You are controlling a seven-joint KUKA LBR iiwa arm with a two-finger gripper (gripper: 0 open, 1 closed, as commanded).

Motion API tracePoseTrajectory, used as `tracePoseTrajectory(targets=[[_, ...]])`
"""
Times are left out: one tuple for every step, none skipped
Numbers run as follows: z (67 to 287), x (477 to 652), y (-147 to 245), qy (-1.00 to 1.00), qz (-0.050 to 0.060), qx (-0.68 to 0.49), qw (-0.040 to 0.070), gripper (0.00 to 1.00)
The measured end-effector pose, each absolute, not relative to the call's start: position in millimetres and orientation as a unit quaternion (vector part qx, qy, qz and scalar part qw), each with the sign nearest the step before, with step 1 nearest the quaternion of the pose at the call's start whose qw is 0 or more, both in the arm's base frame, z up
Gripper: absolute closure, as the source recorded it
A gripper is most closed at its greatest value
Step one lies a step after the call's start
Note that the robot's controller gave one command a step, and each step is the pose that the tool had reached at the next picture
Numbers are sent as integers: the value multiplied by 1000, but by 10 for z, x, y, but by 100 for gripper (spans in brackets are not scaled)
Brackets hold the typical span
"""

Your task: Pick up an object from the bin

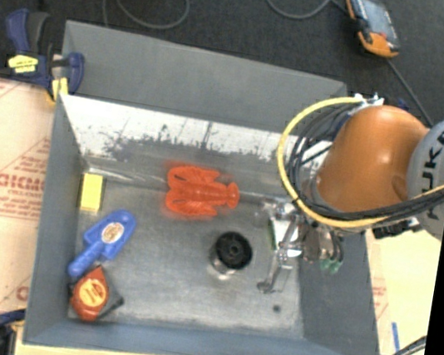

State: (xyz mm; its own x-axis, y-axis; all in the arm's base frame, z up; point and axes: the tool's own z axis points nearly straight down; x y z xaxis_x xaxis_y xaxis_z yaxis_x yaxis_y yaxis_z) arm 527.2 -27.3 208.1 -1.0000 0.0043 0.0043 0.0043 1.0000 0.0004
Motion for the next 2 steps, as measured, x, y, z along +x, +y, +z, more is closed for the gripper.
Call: tracePoseTrajectory(targets=[[2127, 5286, -275, -1000, 0, -2, -2, 0], [1712, 5347, -233, -999, -1, -34, -5, 0]])
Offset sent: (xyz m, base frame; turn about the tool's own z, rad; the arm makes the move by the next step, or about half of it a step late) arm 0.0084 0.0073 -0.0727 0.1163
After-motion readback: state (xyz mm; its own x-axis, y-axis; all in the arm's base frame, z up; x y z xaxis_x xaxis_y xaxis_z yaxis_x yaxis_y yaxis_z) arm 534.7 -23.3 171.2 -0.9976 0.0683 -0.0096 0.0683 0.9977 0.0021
